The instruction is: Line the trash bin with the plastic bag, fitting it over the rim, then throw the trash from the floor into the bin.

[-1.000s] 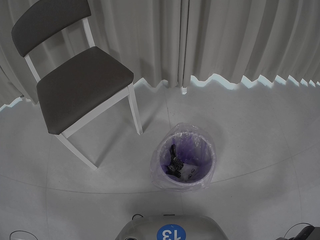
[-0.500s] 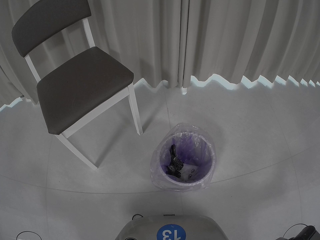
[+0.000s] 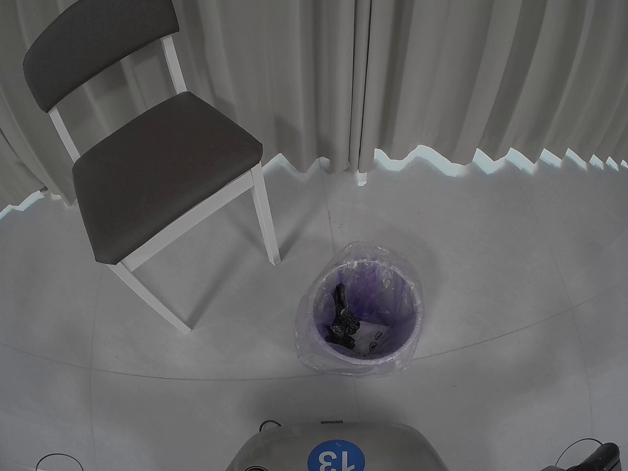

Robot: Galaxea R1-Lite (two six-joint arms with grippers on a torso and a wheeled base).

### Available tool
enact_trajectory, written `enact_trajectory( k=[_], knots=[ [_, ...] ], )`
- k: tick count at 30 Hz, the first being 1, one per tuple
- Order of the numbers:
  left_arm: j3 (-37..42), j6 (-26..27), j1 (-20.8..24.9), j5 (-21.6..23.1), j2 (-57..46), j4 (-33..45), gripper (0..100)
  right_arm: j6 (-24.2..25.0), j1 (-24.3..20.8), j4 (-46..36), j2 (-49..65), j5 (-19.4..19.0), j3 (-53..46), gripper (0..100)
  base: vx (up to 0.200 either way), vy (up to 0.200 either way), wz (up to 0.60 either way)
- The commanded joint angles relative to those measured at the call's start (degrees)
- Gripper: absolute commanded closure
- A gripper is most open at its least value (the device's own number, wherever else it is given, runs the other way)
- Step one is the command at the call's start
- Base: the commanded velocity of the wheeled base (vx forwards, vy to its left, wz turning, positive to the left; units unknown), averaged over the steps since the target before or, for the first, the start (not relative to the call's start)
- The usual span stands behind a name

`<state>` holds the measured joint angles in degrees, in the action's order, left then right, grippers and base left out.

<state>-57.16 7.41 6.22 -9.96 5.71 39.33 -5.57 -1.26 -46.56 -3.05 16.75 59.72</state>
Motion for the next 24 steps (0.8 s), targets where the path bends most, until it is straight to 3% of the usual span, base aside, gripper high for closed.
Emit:
enact_trajectory(
  k=[1,9,12,16,19,24],
  knots=[
    [-0.49,-0.47,-0.06,-0.15,-0.08,0.14,0,0.3,0.99,-0.2,3.05,-0.49,-1.71,0,0.0,0.0,0.0],
    [-1.37,-1.08,-0.24,-1.29,-0.08,2.16,0,1.18,0.99,0.5,3.05,-0.84,-2.59,0,0.0,0.0,0.0],
    [-2.08,-0.29,-1.21,-1.29,-0.17,1.98,0,1.53,0.99,0.76,3.05,-3.57,-2.24,0,0.0,0.0,0.0],
    [-1.81,-0.2,-6.57,1.17,-0.26,2.07,0,1.62,0.99,1.29,3.05,-4.45,-2.24,0,0.0,0.0,0.0],
    [-0.41,-0.56,-7.01,4.07,-1.93,2.33,0,1.62,0.99,1.38,3.05,-4.53,-2.42,0,0.0,0.0,0.0],
    [4.08,-2.4,-6.22,3.63,-5.71,3.92,0,3.37,0.99,2.7,3.05,-5.85,-2.5,0,0.0,0.0,0.0]
  ],
)
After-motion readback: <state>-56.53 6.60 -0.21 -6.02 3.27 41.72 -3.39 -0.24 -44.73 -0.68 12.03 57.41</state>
